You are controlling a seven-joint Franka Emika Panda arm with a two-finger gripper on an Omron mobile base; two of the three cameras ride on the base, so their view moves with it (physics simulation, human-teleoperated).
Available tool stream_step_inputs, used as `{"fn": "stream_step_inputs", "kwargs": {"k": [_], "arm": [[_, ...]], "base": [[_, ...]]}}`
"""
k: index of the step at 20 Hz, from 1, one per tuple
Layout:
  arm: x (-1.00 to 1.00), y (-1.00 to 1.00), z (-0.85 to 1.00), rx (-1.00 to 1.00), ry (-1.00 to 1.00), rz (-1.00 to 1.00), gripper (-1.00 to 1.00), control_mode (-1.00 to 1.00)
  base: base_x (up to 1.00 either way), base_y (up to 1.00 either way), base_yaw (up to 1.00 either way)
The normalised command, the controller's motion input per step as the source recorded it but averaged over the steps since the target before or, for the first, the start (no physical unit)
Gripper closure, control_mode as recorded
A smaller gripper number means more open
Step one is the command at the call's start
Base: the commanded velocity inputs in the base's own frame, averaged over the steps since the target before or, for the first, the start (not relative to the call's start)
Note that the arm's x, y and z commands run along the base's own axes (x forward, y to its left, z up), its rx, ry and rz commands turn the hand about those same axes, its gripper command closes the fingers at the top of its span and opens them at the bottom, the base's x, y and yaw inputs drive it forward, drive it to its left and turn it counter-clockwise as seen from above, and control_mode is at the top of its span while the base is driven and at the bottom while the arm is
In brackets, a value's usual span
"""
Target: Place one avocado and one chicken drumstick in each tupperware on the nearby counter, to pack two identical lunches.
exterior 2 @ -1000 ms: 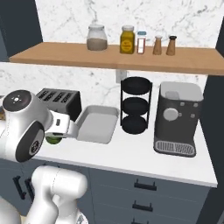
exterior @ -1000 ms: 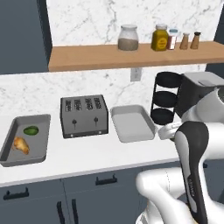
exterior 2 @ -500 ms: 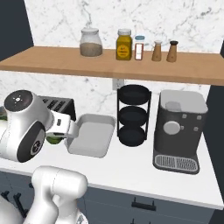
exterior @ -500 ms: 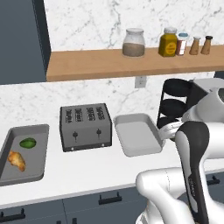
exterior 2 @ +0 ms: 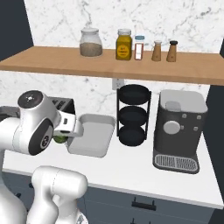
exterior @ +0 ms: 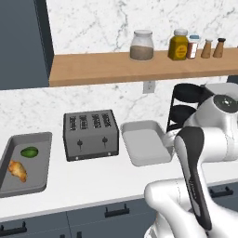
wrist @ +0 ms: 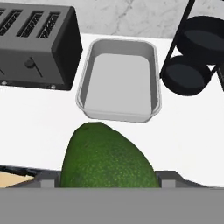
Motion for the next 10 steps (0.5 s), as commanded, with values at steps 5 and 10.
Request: {"fn": "stream_step_inputs", "kwargs": {"k": [5, 10], "arm": [[0.85, 0.00, -0.41, 0.00, -0.01, 0.00, 1.00, -1.00], [0.96, 0.00, -0.62, -0.01, -0.01, 0.00, 1.00, -1.00]], "base": [[0.00, 0.00, 0.00], [0.00, 0.00, 0.00]]}}
